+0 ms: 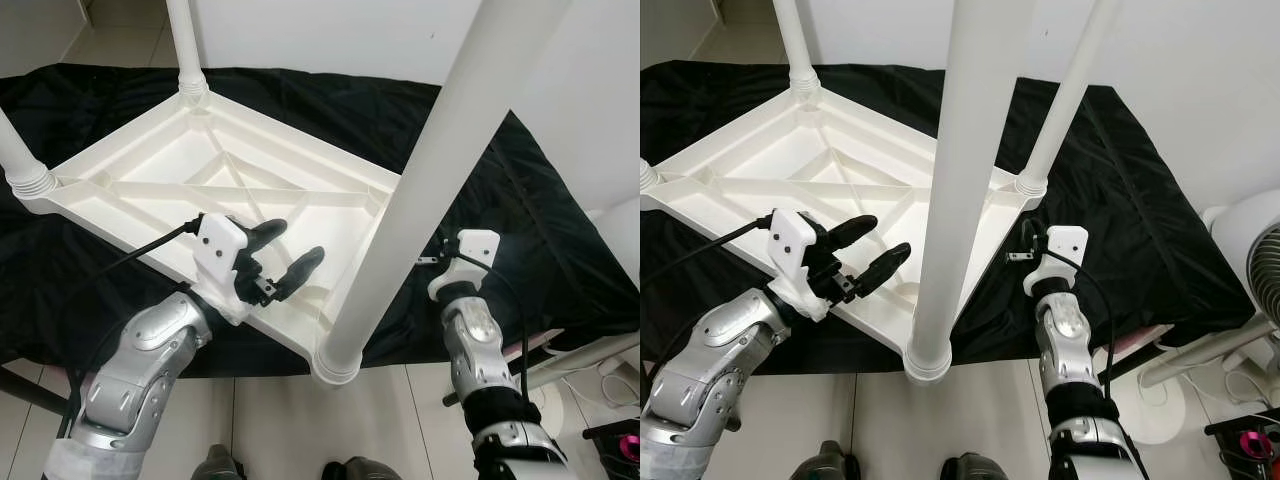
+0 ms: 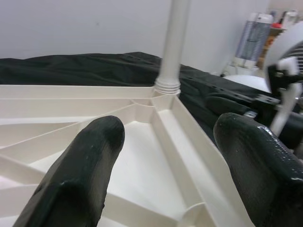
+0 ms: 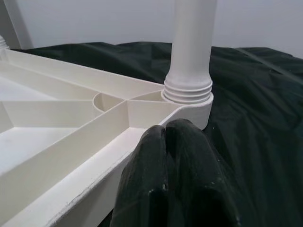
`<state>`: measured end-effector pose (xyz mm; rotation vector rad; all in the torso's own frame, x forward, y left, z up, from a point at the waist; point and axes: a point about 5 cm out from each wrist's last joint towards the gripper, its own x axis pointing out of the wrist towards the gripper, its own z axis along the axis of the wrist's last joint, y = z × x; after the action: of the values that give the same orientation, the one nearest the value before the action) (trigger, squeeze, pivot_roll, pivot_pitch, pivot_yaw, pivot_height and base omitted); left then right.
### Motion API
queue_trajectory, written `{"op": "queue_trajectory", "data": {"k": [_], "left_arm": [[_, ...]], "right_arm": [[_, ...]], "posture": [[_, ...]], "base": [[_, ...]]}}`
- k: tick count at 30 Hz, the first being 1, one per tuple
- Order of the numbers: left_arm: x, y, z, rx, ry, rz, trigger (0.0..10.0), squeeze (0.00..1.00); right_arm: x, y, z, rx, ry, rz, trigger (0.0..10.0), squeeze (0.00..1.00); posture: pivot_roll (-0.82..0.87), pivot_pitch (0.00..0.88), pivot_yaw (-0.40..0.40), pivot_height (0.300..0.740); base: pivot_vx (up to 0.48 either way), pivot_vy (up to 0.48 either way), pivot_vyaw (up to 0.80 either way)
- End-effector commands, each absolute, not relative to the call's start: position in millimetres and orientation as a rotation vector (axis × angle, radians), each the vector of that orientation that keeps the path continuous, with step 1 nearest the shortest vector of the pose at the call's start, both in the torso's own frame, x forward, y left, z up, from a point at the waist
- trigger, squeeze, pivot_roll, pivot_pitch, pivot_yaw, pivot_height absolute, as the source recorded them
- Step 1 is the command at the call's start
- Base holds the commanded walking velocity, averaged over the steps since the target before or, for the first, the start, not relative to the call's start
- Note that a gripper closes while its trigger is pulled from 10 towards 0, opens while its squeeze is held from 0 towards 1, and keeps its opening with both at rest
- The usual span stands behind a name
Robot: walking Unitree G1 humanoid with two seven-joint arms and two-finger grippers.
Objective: Building children table
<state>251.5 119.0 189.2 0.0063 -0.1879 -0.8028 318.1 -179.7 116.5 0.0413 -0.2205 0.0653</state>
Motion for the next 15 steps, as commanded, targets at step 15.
{"op": "queue_trajectory", "data": {"k": [15], "left_arm": [[248, 118, 182, 0.007, -0.154, -0.824, 10.0, 0.0]], "right_arm": [[304, -174, 129, 0.036, -0.253, 0.139, 10.0, 0.0]], "posture": [[0.01, 0.062, -0.056, 0.74]], "base": [[0.0, 0.0, 0.0]]}}
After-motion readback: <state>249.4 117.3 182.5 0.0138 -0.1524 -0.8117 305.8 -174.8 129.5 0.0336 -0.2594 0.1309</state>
